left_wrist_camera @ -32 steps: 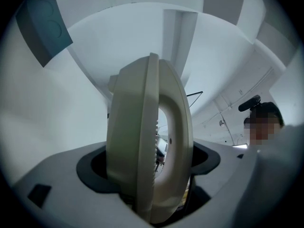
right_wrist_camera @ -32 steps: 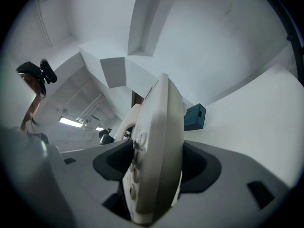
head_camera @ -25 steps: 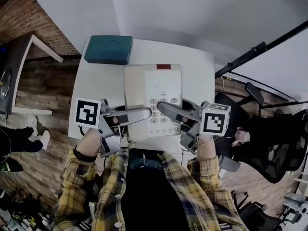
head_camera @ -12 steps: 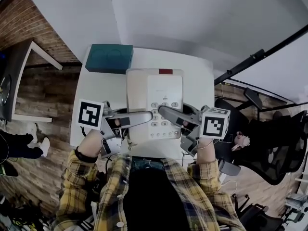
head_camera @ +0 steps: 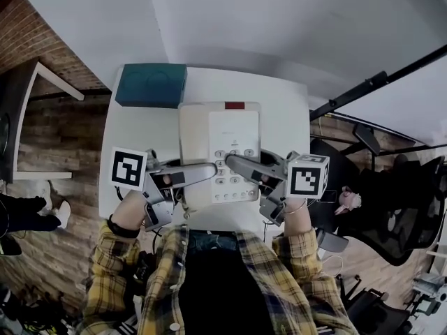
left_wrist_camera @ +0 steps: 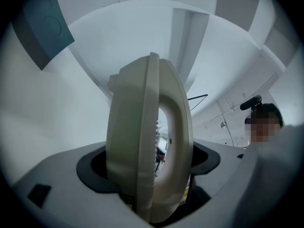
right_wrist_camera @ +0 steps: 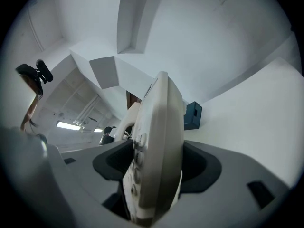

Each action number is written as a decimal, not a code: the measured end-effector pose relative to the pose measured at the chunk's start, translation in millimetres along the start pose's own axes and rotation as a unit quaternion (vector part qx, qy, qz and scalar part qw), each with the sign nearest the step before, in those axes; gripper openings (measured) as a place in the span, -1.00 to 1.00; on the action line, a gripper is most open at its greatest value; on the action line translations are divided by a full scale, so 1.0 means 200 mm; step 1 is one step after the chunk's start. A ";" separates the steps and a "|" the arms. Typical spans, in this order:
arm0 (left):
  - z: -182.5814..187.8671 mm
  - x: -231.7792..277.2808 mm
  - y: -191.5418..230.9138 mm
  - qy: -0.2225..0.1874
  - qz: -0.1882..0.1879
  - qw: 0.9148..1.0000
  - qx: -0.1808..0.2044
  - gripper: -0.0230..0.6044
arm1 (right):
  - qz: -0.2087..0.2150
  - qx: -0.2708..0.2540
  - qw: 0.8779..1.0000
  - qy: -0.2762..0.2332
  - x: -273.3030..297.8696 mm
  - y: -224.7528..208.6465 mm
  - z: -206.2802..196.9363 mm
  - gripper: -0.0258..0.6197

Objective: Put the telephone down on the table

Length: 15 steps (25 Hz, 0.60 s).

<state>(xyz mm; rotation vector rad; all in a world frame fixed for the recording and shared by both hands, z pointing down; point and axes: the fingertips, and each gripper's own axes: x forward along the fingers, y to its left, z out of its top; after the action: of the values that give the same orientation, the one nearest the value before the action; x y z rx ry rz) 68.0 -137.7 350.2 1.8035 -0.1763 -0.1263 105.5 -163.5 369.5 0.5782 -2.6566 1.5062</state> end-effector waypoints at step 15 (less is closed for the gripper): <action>-0.12 0.02 0.43 0.030 0.014 0.997 -0.065 0.38 | -0.041 0.106 0.993 0.038 0.05 -0.40 -0.31 -0.06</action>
<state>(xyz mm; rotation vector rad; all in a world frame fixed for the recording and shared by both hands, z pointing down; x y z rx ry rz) 71.3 -135.2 438.9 1.6725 -0.1470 -0.0617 113.8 -151.9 470.8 0.6205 -2.4039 1.7598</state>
